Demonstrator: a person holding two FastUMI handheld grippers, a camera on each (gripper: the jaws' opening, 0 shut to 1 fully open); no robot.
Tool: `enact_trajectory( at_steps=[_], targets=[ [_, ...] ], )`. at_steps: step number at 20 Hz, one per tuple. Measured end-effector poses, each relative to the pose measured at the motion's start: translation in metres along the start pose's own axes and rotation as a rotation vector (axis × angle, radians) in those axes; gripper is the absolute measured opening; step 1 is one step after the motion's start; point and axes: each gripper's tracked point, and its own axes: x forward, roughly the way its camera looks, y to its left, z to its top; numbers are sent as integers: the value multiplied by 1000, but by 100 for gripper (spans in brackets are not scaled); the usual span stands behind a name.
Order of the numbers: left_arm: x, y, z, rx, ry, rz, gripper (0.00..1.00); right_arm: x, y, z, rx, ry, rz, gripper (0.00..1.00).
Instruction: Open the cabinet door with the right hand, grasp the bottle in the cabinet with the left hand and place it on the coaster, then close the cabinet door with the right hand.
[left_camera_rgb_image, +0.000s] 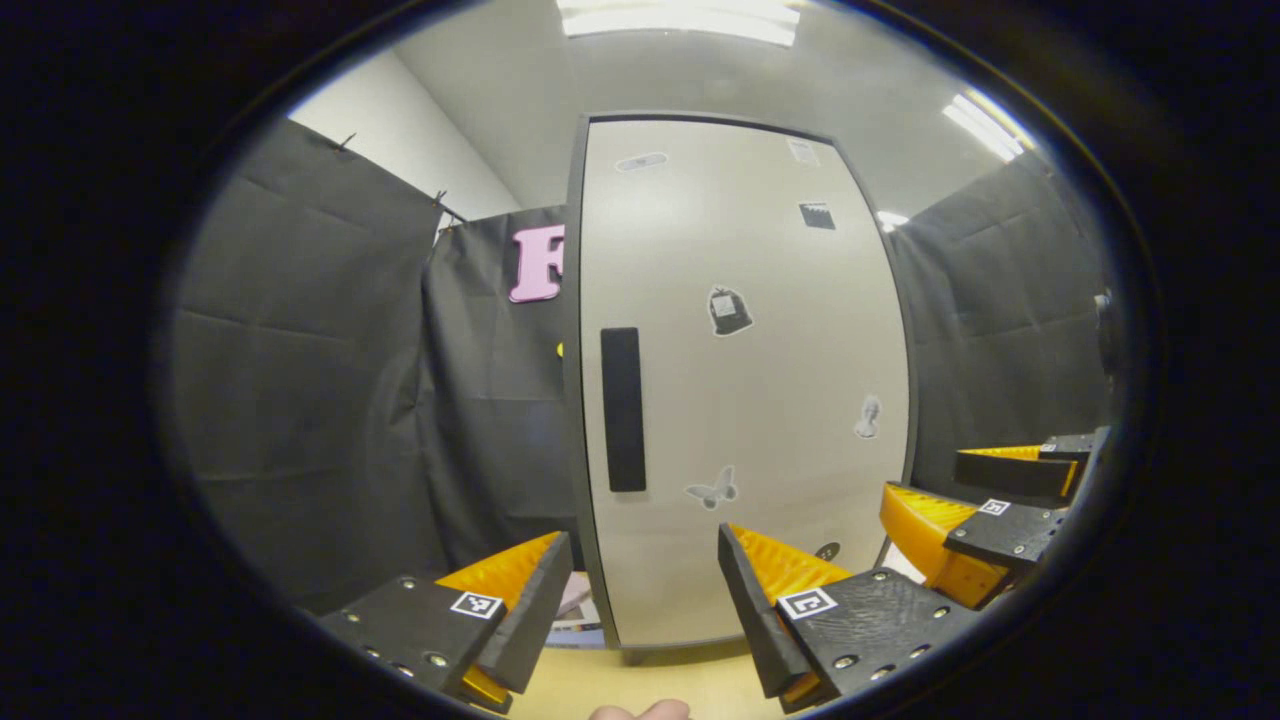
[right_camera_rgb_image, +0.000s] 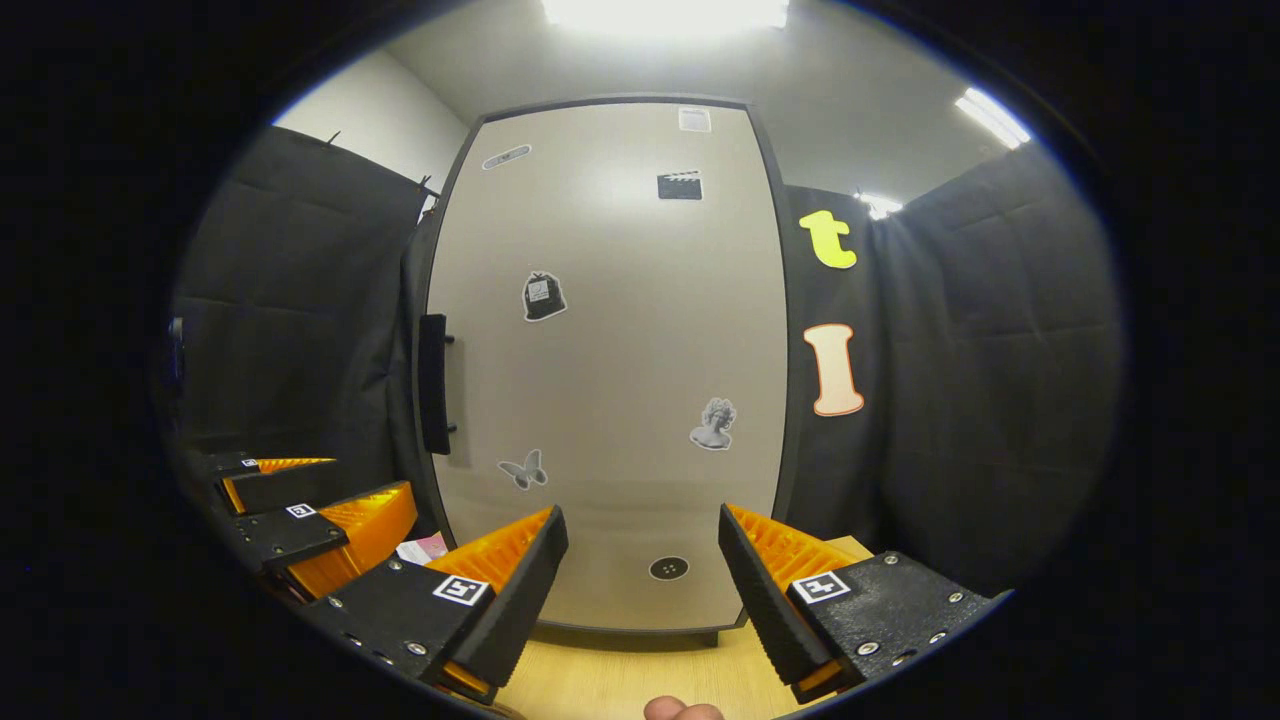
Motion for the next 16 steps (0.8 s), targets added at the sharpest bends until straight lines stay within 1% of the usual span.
enact_trajectory(
  at_steps=[9, 16],
  targets=[
    [3, 0, -3, -12, 7, 8, 84, 4, -4, -1, 10, 0, -5, 94],
    [3, -6, 2, -2, -3, -5, 84, 6, -9, -6, 7, 14, -14, 94]
  ],
)
